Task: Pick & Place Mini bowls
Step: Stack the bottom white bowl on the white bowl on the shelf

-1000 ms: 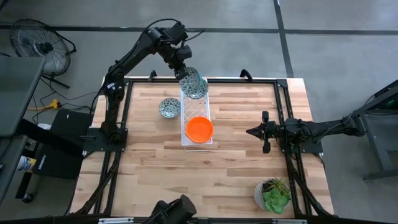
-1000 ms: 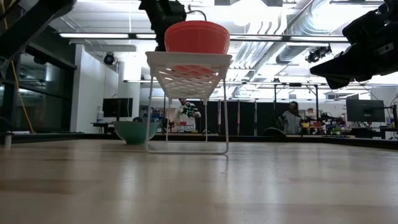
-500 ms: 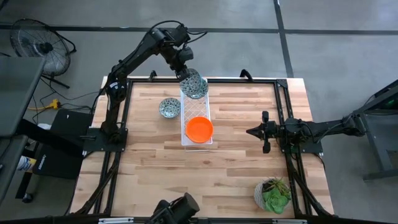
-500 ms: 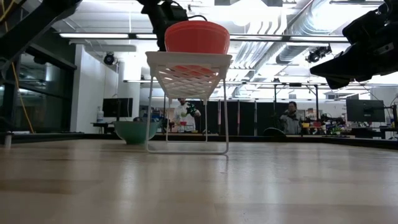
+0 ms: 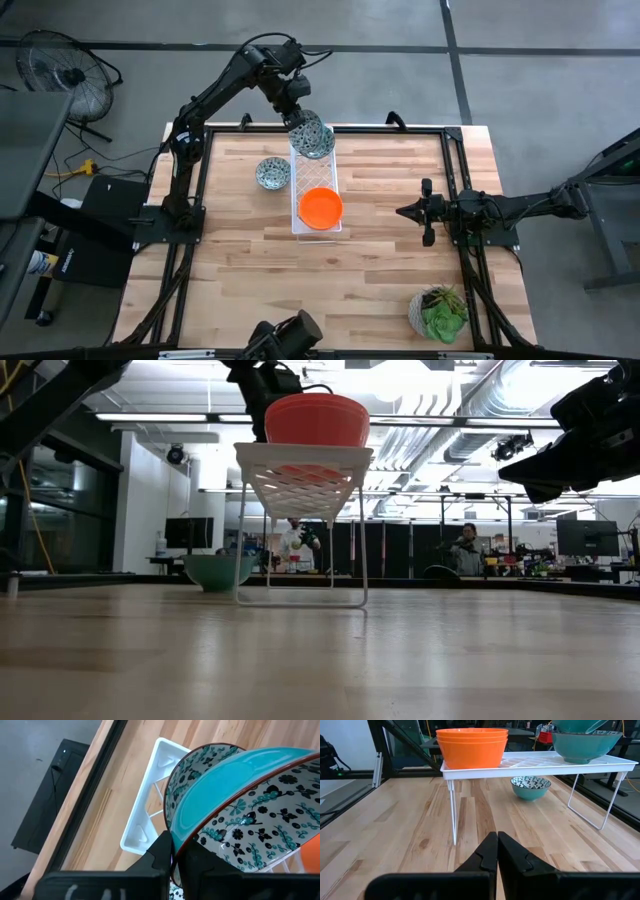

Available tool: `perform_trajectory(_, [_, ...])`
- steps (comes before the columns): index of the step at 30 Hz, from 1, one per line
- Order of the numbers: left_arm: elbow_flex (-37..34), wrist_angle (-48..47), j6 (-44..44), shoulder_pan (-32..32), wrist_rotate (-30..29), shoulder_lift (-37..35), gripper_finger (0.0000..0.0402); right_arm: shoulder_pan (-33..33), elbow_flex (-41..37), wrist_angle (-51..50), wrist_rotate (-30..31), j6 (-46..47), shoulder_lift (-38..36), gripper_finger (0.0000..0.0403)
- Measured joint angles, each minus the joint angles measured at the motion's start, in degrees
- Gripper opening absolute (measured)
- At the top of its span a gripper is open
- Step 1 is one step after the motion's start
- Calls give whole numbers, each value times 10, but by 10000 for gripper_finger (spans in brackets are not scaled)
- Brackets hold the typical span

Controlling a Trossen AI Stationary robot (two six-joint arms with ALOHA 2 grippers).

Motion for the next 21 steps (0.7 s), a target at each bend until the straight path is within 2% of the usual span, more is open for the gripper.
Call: perform_trajectory(21, [0,31,7,-9,11,0,18,0,0,0,0,0,0,0])
